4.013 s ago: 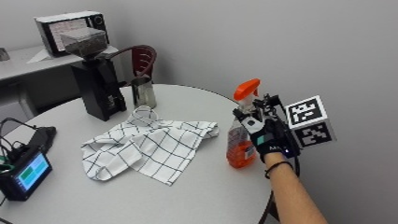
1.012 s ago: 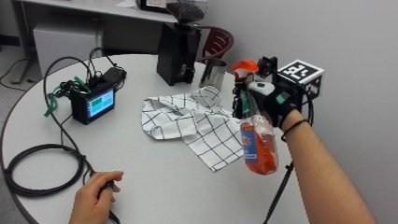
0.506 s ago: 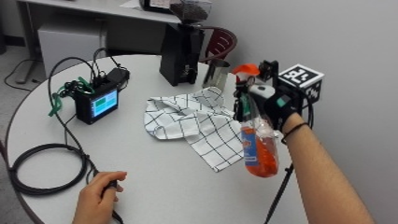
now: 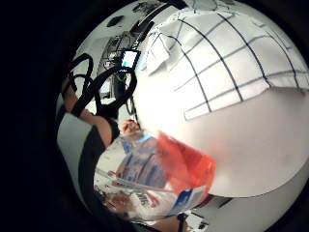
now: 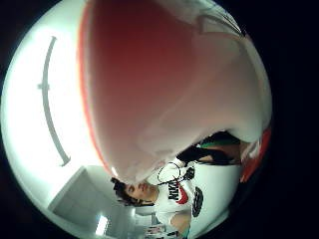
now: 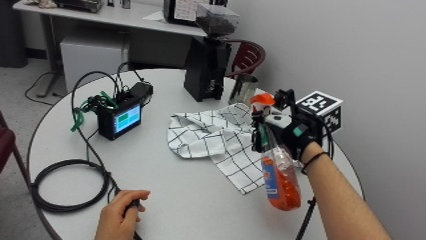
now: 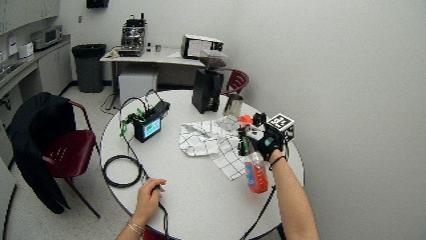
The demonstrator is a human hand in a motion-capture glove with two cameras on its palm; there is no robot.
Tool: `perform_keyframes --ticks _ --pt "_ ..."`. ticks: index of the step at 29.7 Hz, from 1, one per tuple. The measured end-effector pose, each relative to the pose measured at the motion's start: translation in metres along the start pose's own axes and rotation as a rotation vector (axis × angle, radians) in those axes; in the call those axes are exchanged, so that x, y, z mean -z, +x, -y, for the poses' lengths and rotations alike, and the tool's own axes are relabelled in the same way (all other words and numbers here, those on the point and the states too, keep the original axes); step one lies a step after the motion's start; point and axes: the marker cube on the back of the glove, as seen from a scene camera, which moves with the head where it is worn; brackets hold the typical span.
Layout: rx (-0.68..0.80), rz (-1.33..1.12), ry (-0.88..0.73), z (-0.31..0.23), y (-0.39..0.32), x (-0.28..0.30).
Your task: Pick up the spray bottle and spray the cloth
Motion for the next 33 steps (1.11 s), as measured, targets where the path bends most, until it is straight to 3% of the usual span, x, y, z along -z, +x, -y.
perform_keyframes --ticks 3,8,13,17,24,33 --pt "0.031 -0.013 0.01 -0.017 -0.025 0.001" --pt "0.202 -0.072 0.01 -0.035 -0.096 -0.029" --pt "0.342 -0.088 0.14 -0.02 -0.115 -0.075" --pt "0.432 -0.037 0.178 0.003 -0.108 -0.106" --pt "0.572 -0.014 0.081 0.032 -0.061 -0.149" --pt "0.522 -0.021 0.021 0.045 -0.014 -0.176"
